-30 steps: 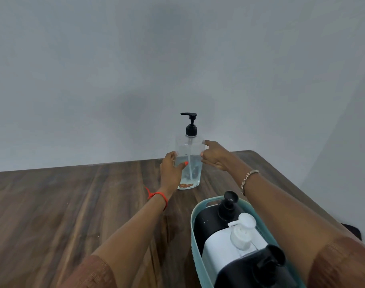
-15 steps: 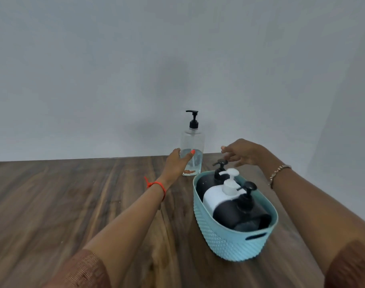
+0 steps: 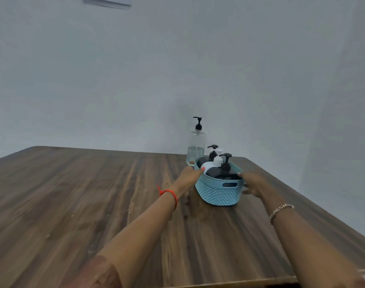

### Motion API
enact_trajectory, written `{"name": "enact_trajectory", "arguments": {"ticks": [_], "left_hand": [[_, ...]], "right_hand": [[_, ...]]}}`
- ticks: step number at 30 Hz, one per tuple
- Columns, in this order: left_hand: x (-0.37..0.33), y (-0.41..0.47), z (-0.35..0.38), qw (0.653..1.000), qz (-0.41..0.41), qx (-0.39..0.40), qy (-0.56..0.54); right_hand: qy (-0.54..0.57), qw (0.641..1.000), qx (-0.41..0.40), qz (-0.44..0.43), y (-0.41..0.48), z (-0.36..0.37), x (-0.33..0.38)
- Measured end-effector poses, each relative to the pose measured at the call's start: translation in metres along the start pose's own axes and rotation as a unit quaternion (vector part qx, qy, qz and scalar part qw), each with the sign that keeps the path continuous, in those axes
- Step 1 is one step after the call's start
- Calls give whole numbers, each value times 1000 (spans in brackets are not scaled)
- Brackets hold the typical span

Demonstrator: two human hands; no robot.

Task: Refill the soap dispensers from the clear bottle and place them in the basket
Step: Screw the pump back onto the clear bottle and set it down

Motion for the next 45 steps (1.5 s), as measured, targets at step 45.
{"name": "enact_trajectory", "arguments": {"ticks": [45], "left_hand": [[3, -97, -200, 976, -65, -193, 73]], "right_hand": [[17, 994, 8, -111, -136, 221, 19]]}}
Point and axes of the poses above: each hand's wrist, its own y-axis towards the middle knuckle, its own z-axis out of the palm, x = y × z, the point moved 2 cm from there along y, towards the middle knuckle, and after that the axes turned 9 degrees about z, right-handed, at the moved point
